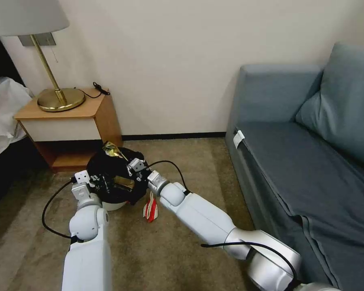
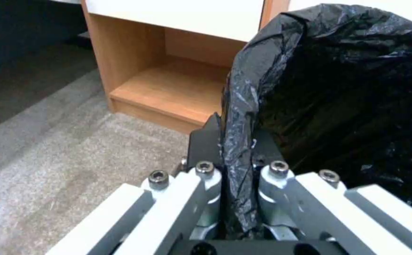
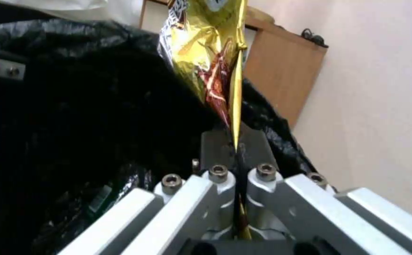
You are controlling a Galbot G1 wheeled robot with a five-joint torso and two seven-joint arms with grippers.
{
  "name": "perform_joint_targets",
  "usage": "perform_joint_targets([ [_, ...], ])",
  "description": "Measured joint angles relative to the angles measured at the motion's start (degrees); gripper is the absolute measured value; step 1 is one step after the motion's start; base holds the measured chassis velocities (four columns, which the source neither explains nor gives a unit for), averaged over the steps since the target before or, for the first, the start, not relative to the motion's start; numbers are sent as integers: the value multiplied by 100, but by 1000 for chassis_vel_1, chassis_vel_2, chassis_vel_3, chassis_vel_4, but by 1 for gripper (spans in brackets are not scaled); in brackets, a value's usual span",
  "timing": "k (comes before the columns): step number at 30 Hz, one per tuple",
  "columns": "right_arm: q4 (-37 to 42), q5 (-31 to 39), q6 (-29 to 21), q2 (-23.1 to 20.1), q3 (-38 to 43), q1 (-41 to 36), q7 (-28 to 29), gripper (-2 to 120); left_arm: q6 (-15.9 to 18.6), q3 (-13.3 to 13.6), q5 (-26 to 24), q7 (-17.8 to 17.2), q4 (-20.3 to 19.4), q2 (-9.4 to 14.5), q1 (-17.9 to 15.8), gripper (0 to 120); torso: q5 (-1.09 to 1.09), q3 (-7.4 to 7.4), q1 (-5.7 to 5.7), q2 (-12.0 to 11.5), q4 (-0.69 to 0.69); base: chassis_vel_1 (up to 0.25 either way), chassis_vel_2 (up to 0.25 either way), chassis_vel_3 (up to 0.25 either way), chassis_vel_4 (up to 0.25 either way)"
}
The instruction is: Pick up the trash bin, then pick up the garbage on the floor and place it into the trash bin.
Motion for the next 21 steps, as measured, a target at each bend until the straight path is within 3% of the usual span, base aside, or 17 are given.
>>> perform_joint_targets([
  [5, 38, -45, -59, -1, -2, 1, 0, 10, 5, -23, -1, -5, -8, 0, 8, 4, 0, 0, 0, 0, 1, 0, 0, 0, 0],
  [8, 60, -69, -68, -2, -14, -4, 0, 27, 11, -24, -1, -12, -19, 1, 10, 4, 0, 0, 0, 0, 1, 0, 0, 0, 0],
  [11, 73, -78, -74, -2, -23, -7, -1, 32, 17, -20, -2, -11, -30, 2, 10, 4, 0, 0, 0, 0, 1, 0, 0, 0, 0],
  [16, 99, -83, -92, -2, -36, 2, -2, 55, 24, -17, -1, -15, -34, 2, 7, 4, 0, 0, 0, 0, 1, 0, 0, 0, 0],
  [21, 108, -87, -105, -2, -52, 6, -5, 71, 24, -12, -1, -17, -35, 2, 6, 4, 0, 0, 0, 0, 1, 0, 0, 0, 0],
])
